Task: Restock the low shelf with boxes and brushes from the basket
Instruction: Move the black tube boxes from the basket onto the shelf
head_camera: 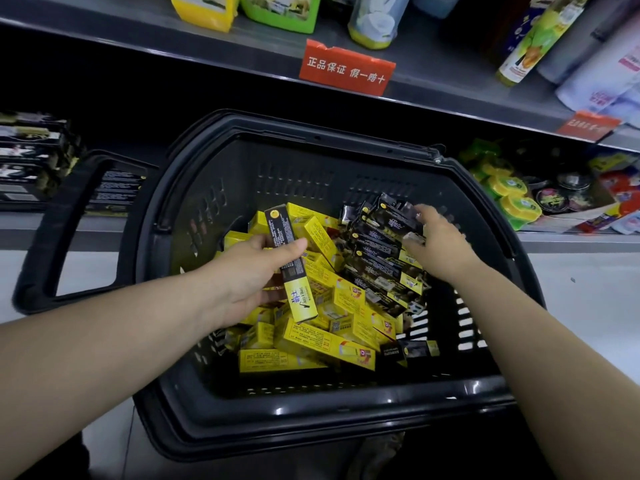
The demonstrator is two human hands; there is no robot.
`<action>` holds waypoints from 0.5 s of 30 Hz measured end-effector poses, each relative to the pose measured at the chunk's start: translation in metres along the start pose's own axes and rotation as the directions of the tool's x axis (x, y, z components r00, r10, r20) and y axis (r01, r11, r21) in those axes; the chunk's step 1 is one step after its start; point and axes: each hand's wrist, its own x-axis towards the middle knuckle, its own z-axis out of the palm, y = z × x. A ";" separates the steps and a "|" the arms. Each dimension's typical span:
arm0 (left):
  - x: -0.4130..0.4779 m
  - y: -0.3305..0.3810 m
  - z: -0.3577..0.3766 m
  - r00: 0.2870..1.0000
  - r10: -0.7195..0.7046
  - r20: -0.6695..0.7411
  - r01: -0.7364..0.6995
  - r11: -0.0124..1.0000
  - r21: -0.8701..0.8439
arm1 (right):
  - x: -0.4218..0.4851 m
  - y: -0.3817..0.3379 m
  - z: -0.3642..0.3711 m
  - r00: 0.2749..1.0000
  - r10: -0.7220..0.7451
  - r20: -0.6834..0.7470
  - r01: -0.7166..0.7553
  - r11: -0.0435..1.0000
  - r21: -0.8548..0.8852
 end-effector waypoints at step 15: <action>0.006 0.000 0.003 1.000 -0.001 -0.011 0.000 0.994 -0.106 | -0.080 -0.105 0.012 0.891 -0.361 0.274 0.175 0.831 0.527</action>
